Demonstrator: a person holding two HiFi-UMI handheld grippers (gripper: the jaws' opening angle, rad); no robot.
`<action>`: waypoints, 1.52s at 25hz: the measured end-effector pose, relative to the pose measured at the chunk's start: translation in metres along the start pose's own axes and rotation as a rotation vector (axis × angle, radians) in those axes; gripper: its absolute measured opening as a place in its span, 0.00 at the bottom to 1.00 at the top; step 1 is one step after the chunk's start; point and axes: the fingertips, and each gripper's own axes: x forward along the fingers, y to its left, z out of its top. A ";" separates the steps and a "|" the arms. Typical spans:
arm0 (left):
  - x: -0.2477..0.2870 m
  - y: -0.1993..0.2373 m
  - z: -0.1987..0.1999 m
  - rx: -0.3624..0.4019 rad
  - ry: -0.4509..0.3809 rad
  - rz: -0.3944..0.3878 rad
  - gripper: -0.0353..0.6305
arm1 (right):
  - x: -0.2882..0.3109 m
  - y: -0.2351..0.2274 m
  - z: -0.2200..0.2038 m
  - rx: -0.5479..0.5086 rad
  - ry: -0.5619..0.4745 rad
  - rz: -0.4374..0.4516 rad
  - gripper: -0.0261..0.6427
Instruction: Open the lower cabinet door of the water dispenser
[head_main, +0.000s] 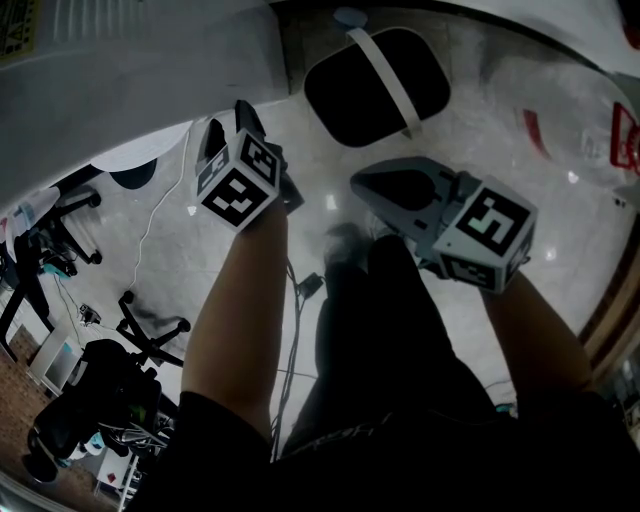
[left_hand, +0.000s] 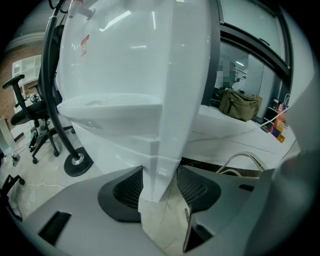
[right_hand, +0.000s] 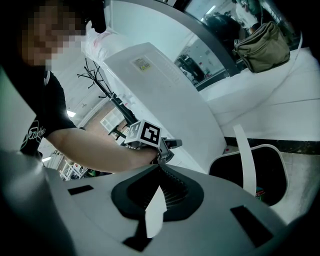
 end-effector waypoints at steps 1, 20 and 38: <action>0.000 0.000 -0.001 0.001 0.001 -0.003 0.37 | 0.000 0.001 0.000 0.000 0.000 0.001 0.06; -0.026 0.012 -0.031 0.006 0.044 -0.031 0.30 | 0.003 0.018 -0.002 -0.028 0.012 0.026 0.06; -0.064 0.047 -0.074 0.004 0.096 -0.024 0.18 | 0.018 0.057 -0.006 -0.105 0.060 0.063 0.06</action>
